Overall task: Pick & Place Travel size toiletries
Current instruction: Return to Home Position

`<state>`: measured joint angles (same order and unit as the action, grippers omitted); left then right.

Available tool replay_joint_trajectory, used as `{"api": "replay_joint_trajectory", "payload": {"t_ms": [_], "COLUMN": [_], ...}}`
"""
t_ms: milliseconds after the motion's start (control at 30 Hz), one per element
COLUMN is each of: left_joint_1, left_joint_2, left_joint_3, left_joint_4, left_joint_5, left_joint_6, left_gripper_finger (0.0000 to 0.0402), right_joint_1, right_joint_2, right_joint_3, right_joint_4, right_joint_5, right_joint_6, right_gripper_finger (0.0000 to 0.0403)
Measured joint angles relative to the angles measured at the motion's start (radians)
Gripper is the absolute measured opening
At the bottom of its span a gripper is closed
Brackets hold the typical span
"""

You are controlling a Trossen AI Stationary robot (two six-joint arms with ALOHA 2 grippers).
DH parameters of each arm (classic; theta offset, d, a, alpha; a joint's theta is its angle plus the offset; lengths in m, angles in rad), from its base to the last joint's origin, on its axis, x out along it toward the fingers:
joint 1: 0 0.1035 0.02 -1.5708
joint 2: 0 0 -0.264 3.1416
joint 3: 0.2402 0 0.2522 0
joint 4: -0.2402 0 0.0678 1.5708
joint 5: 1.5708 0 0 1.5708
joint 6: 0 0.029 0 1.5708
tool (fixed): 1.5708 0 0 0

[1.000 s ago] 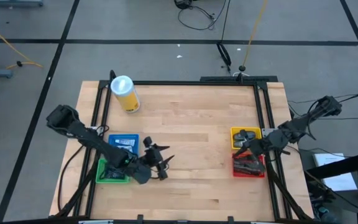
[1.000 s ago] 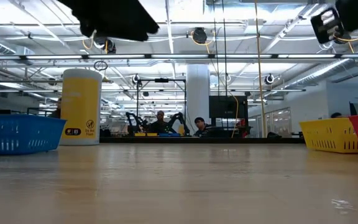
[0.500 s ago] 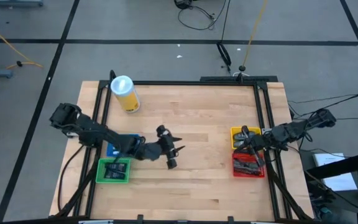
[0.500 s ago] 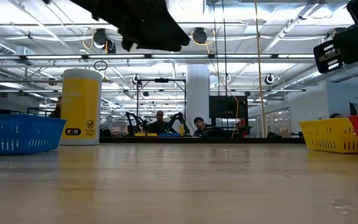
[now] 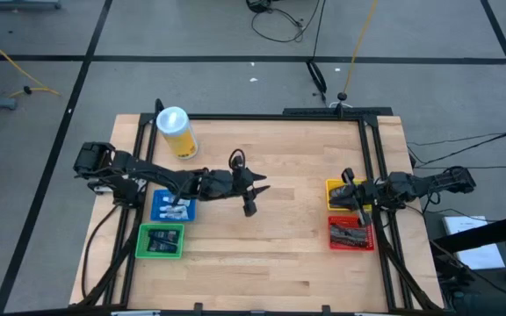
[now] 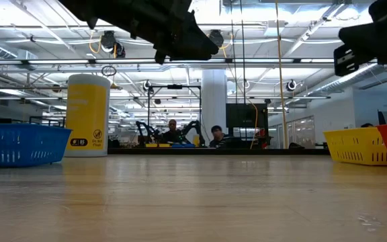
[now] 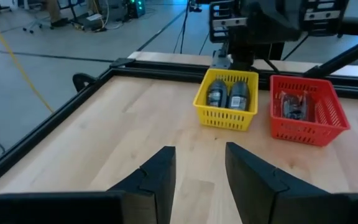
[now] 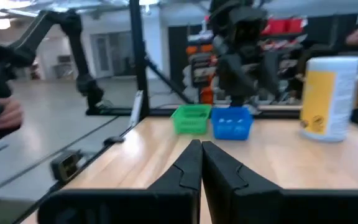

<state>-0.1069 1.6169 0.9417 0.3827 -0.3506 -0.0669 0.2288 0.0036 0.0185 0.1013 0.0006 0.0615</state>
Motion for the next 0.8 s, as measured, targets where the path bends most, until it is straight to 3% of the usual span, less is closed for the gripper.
{"api": "replay_joint_trajectory", "payload": {"t_ms": [100,367,800], "left_joint_1": [0.013,0.019,0.020], "left_joint_2": [0.000,0.000,0.000], "left_joint_3": [0.000,0.000,0.000], "left_joint_4": [0.012,0.039,0.038], "left_joint_5": [0.028,0.087,0.080], "left_joint_6": [0.004,0.011,0.009], "left_gripper_finger": [0.0133,0.0132,0.0131], "right_joint_1": [-0.058,-0.124,-0.125], "right_joint_2": [0.000,0.007,0.008], "right_joint_3": [0.000,-0.002,-0.003], "right_joint_4": [0.023,-0.008,-0.007], "right_joint_5": [0.007,0.181,0.182], "right_joint_6": [-0.006,-0.030,-0.029], "right_gripper_finger": [0.0001,0.0004,0.0002]}}
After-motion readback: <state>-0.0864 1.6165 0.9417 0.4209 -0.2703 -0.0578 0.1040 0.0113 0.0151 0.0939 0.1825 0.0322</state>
